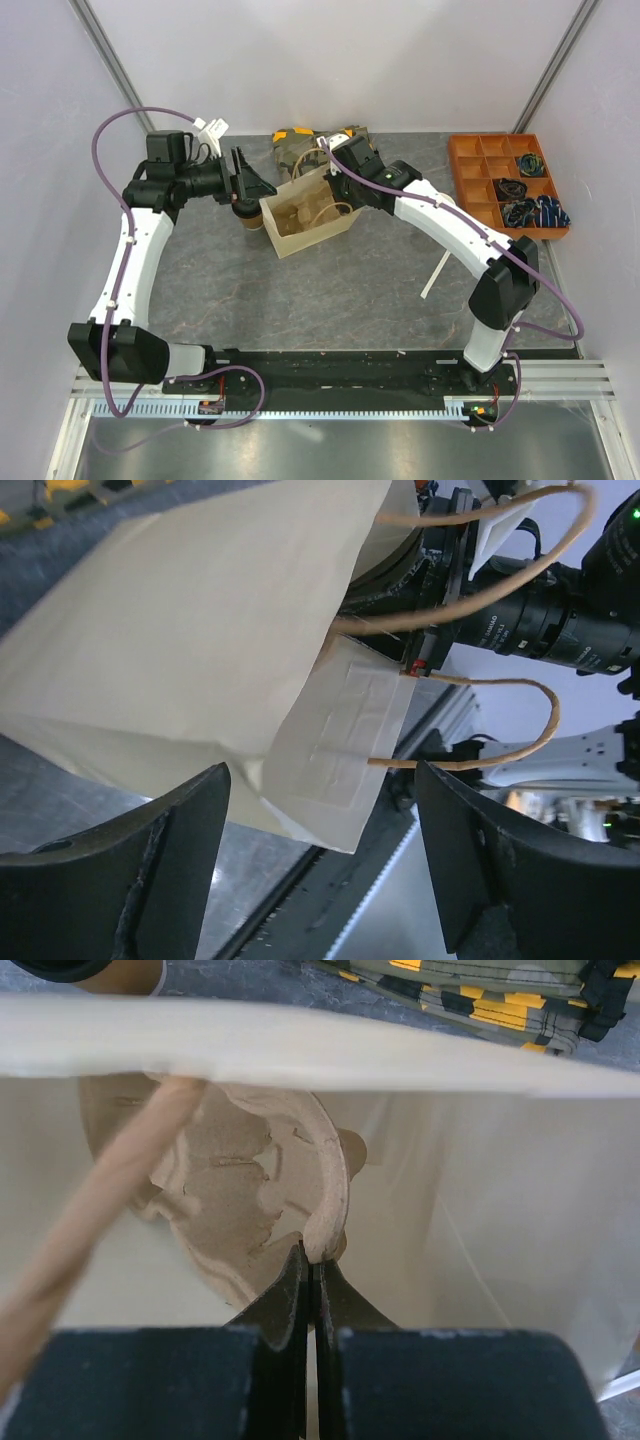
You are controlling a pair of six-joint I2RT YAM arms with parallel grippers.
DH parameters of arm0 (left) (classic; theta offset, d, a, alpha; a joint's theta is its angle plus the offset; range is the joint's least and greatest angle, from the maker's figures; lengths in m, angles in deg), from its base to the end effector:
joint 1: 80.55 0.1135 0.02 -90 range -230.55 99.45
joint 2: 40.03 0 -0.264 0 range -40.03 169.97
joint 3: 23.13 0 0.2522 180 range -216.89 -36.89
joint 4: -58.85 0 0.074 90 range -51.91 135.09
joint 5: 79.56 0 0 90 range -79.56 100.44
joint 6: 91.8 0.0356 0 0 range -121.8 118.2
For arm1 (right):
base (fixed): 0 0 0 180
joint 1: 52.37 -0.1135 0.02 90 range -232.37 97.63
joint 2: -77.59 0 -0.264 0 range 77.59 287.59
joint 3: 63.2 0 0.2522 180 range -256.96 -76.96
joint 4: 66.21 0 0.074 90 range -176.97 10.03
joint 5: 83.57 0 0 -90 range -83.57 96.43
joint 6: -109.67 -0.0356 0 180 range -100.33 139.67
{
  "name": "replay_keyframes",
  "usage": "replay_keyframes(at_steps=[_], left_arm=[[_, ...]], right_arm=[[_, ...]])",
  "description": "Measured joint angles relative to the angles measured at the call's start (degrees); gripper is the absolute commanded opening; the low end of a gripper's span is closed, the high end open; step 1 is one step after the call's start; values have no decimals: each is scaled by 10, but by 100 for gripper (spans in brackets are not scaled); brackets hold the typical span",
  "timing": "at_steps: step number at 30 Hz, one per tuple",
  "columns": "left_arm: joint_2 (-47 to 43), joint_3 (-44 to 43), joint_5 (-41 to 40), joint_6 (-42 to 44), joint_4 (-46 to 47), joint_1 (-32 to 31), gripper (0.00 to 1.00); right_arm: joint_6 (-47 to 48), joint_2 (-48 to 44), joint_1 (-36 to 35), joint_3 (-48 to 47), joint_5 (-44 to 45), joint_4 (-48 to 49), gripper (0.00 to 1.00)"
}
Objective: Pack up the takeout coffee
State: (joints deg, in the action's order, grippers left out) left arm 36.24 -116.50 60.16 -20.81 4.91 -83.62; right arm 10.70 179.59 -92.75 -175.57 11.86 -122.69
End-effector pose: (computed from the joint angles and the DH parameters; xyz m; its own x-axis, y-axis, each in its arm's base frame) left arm 0.2742 -0.0419 0.3859 -0.7759 -0.1693 -0.6077 0.4141 0.5899 -0.6932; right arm 0.3060 0.2558 0.3383 -0.6350 -0.3363 -0.6954 -0.5021 0.8639 0.0407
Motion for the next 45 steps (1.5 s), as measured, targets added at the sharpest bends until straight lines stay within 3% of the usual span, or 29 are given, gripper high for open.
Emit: replay_keyframes(at_steps=[8, 13, 18, 21, 22, 25, 28, 36, 45], left_arm=[[1, -26, -4, 111, 12, -5, 84], [8, -26, -2, 183, 51, -64, 81], [35, -27, -16, 196, 115, -110, 65], [64, -34, -38, 195, 132, -110, 48], [75, -35, -48, 193, 137, -110, 35], [98, -37, -74, 172, 143, -110, 14], [112, -39, -76, 131, 152, -102, 2], [172, -71, -45, -6, 172, -69, 2], [187, -71, -28, -63, 178, -67, 2]], right_arm=[[0, 9, 1, -15, 0, -15, 0], [0, 10, 4, -15, -1, -20, 0], [-2, 11, 8, -15, -5, -19, 0], [-3, 11, 9, -15, -5, -19, 0], [-2, 11, 9, -15, -6, -19, 0], [-3, 12, 12, -15, -6, -19, 0], [-3, 12, 13, -15, -7, -16, 0], [1, 12, 18, -15, -24, 7, 0], [30, 12, 20, -11, -56, 52, 0]])
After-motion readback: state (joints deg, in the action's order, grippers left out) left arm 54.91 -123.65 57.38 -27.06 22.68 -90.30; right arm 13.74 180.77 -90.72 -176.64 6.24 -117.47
